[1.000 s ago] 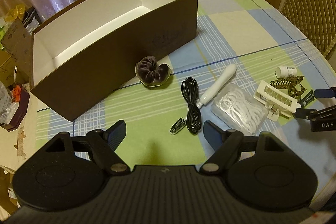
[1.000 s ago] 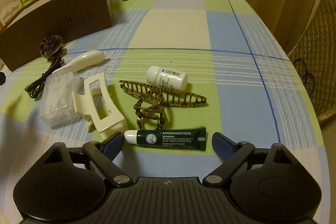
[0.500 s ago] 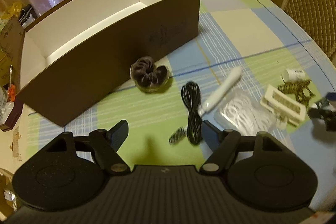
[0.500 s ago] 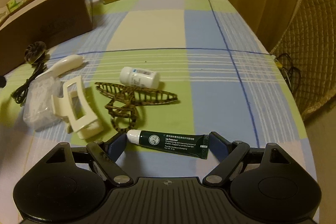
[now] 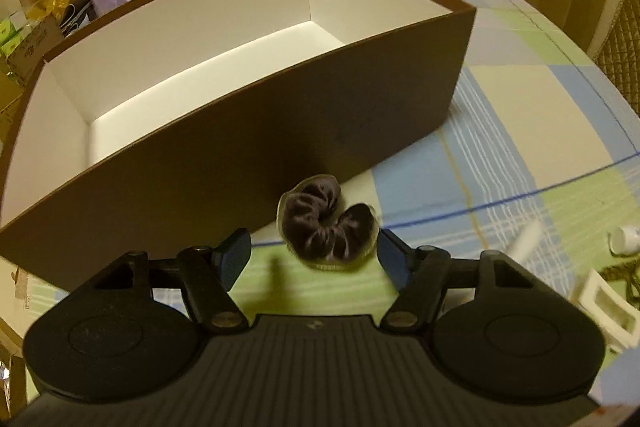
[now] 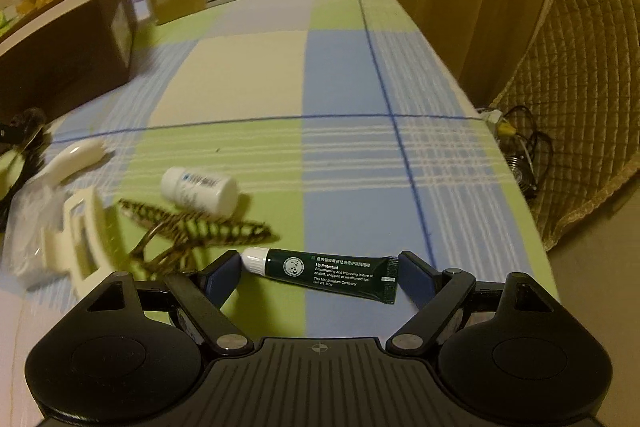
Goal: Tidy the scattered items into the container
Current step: 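Grasp the green lip balm tube with the right tool while the left tool grasps the dark scrunchie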
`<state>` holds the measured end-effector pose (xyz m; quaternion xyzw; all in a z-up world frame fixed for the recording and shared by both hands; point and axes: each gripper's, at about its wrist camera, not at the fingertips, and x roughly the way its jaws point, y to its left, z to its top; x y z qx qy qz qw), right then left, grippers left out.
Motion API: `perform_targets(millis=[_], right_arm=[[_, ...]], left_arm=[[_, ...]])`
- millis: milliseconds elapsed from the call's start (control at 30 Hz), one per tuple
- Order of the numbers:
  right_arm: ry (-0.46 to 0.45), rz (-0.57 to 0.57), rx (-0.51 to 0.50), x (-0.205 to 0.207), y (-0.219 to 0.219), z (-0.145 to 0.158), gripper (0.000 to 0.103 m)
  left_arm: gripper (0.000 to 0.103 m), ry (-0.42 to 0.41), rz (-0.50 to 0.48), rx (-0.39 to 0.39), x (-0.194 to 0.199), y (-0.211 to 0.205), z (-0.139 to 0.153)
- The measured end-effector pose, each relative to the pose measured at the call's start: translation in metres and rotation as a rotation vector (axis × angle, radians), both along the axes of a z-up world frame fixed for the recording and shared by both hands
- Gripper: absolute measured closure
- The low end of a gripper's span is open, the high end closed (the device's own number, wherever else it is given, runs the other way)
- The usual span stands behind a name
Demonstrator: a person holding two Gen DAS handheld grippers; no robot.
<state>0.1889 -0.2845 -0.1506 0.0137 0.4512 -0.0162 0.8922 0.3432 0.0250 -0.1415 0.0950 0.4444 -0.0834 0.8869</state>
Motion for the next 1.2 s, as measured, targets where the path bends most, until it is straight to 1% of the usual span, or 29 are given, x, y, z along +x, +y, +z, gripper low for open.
perform_targets(millis=[200,267,300,333,400,433,533,767,933,1200], right_arm=[[-0.002,-0.002,0.006,0.003,-0.001,-0.002,0.021],[-0.006,0.003,0.004,0.003,0.000,-0.003,0.021],[-0.007,0.006,0.004,0.003,0.000,-0.003,0.021],[-0.007,0.008,0.003,0.003,0.000,-0.003,0.021],[-0.006,0.012,0.002,0.004,0.000,-0.004,0.021],[-0.006,0.014,0.002,0.004,0.000,-0.004,0.021],[-0.009,0.018,0.001,0.004,0.001,-0.004,0.021],[-0.001,0.032,0.001,0.005,0.001,-0.003,0.021],[0.015,0.048,-0.012,0.006,0.001,0.000,0.021],[-0.012,0.047,0.016,0.005,-0.003,0.024,0.021]], left_arm=[[0.037,0.010,0.011,0.017,0.014,-0.005,-0.015],[0.048,0.018,0.007,0.015,0.016,-0.006,-0.019],[0.057,0.022,-0.002,0.017,0.017,-0.007,-0.022],[0.062,0.025,-0.008,0.024,0.017,-0.008,-0.023],[0.066,0.018,-0.011,0.033,0.016,-0.008,-0.024],[0.070,0.014,-0.010,0.030,0.013,-0.008,-0.023],[0.075,0.010,-0.005,0.008,0.008,-0.005,-0.017],[0.077,-0.004,-0.006,-0.016,-0.013,0.008,0.003],[0.078,0.015,0.007,0.020,-0.027,0.017,0.015],[0.078,0.001,0.041,0.023,-0.055,0.032,0.039]])
